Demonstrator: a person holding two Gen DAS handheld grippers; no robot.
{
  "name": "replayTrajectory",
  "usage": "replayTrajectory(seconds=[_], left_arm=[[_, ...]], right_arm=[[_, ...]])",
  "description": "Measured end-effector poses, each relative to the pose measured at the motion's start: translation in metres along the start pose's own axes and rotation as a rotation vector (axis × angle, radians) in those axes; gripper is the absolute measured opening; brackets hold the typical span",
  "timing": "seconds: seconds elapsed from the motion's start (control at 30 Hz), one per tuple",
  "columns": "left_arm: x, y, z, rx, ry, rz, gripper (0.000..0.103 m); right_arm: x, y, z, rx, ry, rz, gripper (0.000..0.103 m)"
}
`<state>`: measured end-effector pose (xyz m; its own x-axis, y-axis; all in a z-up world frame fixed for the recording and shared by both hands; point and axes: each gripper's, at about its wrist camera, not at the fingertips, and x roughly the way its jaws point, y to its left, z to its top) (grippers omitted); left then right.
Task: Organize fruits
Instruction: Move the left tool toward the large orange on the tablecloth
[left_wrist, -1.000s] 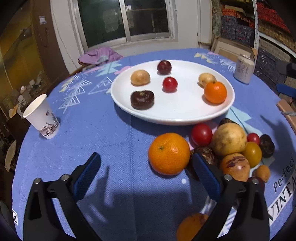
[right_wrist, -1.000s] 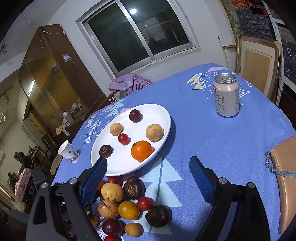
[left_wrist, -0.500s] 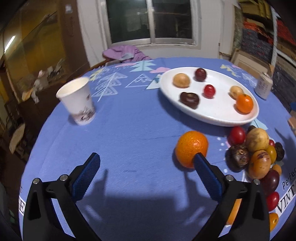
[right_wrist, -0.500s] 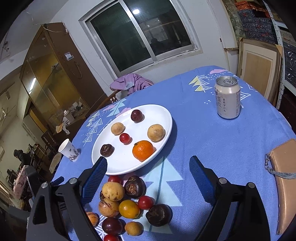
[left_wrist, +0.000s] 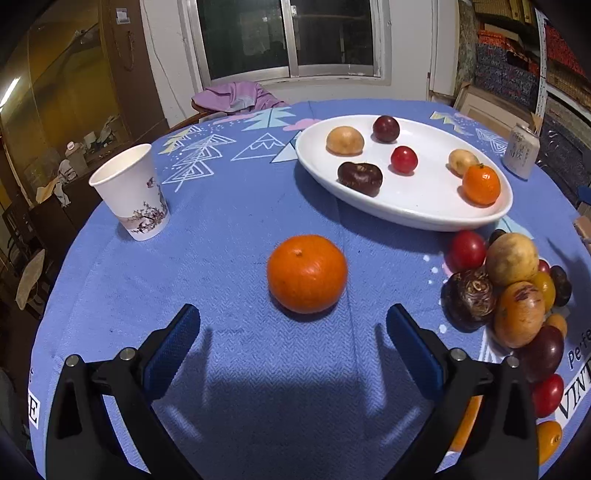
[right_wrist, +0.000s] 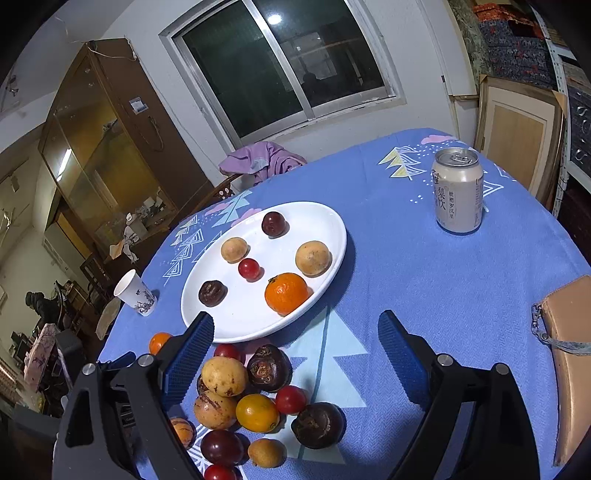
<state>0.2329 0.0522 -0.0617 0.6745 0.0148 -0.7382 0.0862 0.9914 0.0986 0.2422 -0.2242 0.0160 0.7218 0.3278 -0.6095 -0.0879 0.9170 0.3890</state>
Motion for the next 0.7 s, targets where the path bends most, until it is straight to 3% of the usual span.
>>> replayTrajectory(seconds=[0.27, 0.33, 0.43, 0.53, 0.7], left_arm=[[-0.002, -0.009, 0.005, 0.057, -0.039, -0.084, 0.099], [0.005, -0.012, 0.006, 0.07, 0.008, -0.121, 0.099], [0.015, -0.012, 0.006, 0.061, 0.044, -0.061, 0.099], [0.009, -0.006, 0.011, 0.037, 0.0, -0.054, 0.099], [0.02, 0.012, 0.014, -0.038, 0.039, -0.037, 0.099]], right_arm=[[0.007, 0.004, -0.004, -0.012, 0.022, -0.008, 0.091], [0.009, 0.003, -0.004, -0.008, 0.029, -0.01, 0.091], [0.011, 0.002, -0.005, -0.003, 0.035, -0.01, 0.091], [0.01, 0.004, -0.005, -0.006, 0.03, -0.006, 0.091], [0.012, 0.005, -0.007, -0.009, 0.036, -0.005, 0.091]])
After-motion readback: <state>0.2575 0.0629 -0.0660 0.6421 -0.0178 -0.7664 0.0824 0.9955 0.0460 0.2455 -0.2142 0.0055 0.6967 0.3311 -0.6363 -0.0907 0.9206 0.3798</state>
